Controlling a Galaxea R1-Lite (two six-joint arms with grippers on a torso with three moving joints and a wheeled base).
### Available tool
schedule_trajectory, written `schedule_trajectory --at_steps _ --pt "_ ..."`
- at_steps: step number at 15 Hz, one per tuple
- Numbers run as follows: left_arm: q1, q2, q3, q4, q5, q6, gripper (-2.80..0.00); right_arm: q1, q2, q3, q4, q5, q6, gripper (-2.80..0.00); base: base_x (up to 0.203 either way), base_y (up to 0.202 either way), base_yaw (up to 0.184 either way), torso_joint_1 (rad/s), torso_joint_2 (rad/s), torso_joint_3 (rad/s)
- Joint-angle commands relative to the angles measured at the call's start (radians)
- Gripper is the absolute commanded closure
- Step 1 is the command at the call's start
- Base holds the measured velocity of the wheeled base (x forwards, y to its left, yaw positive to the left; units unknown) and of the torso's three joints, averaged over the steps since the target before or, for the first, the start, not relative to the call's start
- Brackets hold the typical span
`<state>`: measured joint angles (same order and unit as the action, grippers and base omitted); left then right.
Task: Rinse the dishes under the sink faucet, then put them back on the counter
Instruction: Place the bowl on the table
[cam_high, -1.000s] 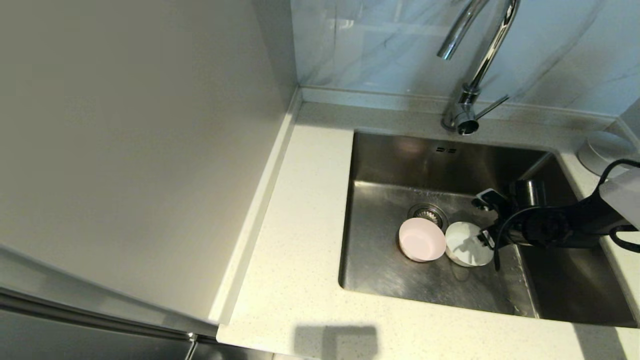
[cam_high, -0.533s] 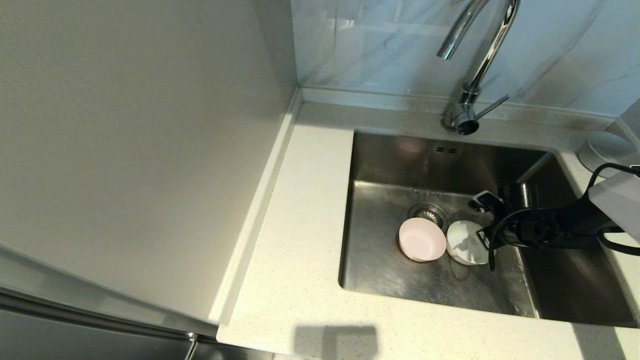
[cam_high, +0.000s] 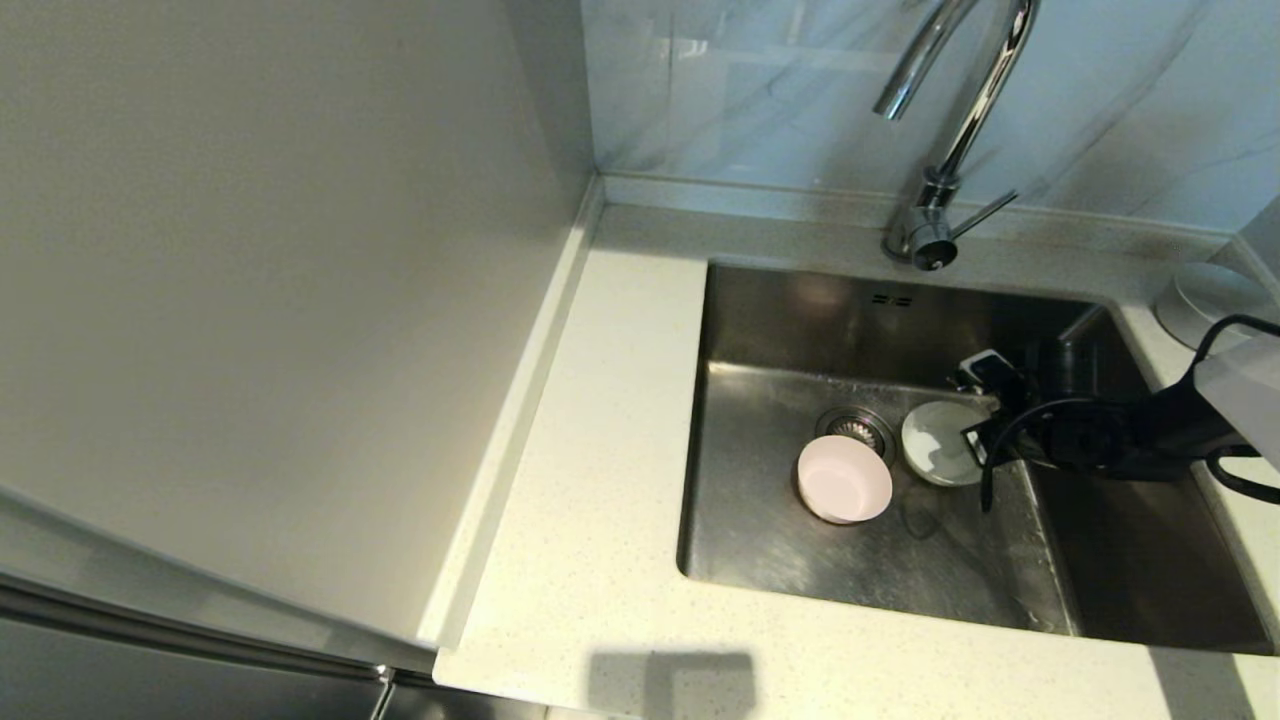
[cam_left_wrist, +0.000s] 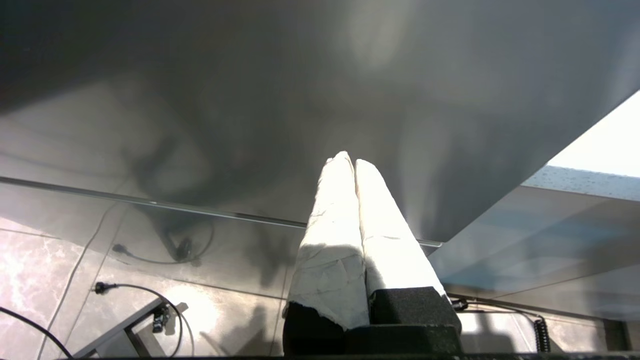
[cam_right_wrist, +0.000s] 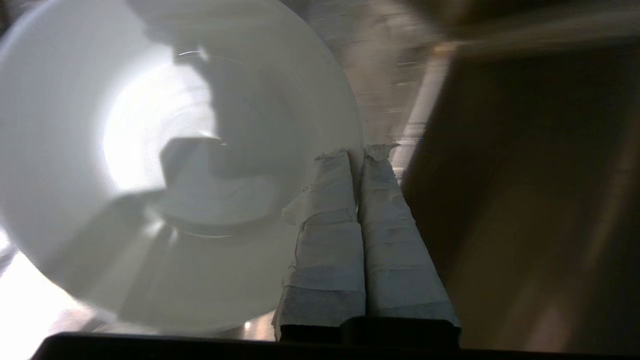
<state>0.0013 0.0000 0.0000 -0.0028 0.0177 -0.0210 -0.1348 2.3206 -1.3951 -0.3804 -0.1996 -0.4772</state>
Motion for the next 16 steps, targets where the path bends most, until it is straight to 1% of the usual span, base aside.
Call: schedule_trajectory --at_steps 1,7,9,13,16 --pt "0.000 -0.003 0.000 0.000 0.001 0.001 0.00 -0.021 -0.029 -0.013 -0.003 -0.001 -0.002 0.00 0.000 0.000 0.000 0.000 0.00 0.000" --pt "0.000 -0.003 0.000 0.000 0.001 0.000 0.00 -0.066 -0.125 -0.004 -0.002 0.003 0.000 0.00 0.000 0.000 0.000 0.000 0.00 0.000" --pt "0.000 -0.003 0.000 0.000 0.001 0.000 0.00 -0.069 -0.161 0.004 -0.002 0.004 0.001 0.00 0.000 0.000 0.000 0.000 0.00 0.000" --pt "0.000 -0.003 0.000 0.000 0.001 0.000 0.00 -0.069 -0.265 0.057 -0.001 0.005 0.003 0.00 0.000 0.000 0.000 0.000 0.00 0.000" --pt "0.000 -0.003 0.000 0.000 0.001 0.000 0.00 -0.069 -0.429 0.134 0.002 0.022 -0.001 0.00 0.000 0.000 0.000 0.000 0.00 0.000"
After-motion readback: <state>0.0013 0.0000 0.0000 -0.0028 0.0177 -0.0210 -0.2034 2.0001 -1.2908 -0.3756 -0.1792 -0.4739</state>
